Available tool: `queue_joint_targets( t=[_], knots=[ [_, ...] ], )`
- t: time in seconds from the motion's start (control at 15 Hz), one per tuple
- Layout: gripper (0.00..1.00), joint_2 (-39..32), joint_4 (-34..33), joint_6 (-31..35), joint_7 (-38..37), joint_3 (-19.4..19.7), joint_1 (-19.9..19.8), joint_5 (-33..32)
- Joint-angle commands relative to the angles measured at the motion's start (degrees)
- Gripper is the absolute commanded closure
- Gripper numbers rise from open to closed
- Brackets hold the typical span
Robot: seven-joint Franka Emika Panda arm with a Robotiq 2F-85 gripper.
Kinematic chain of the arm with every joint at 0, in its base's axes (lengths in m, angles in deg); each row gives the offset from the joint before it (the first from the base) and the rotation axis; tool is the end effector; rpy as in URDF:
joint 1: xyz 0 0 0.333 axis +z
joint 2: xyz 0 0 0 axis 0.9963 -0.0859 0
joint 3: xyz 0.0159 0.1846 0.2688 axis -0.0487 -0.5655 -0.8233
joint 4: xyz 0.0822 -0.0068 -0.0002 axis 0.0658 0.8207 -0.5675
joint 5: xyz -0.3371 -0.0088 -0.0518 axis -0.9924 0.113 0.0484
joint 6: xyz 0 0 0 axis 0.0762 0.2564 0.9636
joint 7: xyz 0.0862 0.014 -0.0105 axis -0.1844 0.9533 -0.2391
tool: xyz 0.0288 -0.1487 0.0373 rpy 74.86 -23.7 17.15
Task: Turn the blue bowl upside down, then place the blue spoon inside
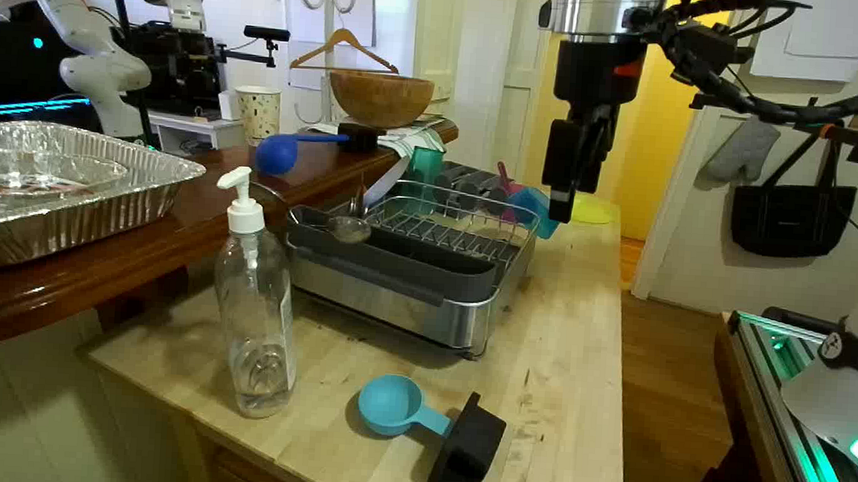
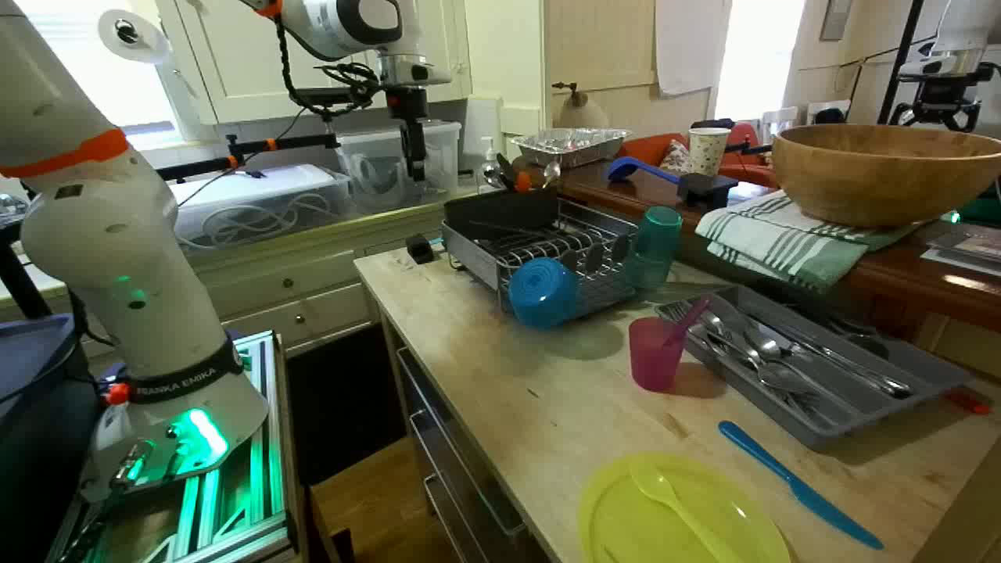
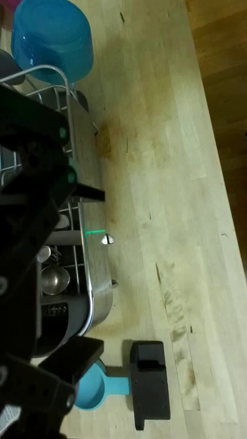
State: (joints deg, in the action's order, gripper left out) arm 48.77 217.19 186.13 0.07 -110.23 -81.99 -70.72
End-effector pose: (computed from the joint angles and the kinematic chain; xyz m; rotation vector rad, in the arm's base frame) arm 0.3763 0.1687 0.4296 3.0175 -0.2277 -0.0503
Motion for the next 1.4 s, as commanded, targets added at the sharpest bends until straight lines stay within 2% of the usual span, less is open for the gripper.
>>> queue_joint_targets(
  t=[0.0, 0.33, 0.53, 0.87, 1.33],
  knots=[
    [0.00, -0.2, -0.1, -0.1, -0.4, 1.9, 2.0, -0.5],
    [0.00, -0.2, -0.1, -0.1, -0.4, 1.9, 2.0, -0.5],
    [0.00, -2.1, 0.1, 2.2, -7.1, 2.7, -0.3, -3.7],
    [0.00, -3.8, 0.0, 5.8, -14.9, 9.2, -3.3, -5.2],
    [0.00, -9.2, -1.5, 14.7, -19.0, 17.3, -7.6, -7.5]
  ],
)
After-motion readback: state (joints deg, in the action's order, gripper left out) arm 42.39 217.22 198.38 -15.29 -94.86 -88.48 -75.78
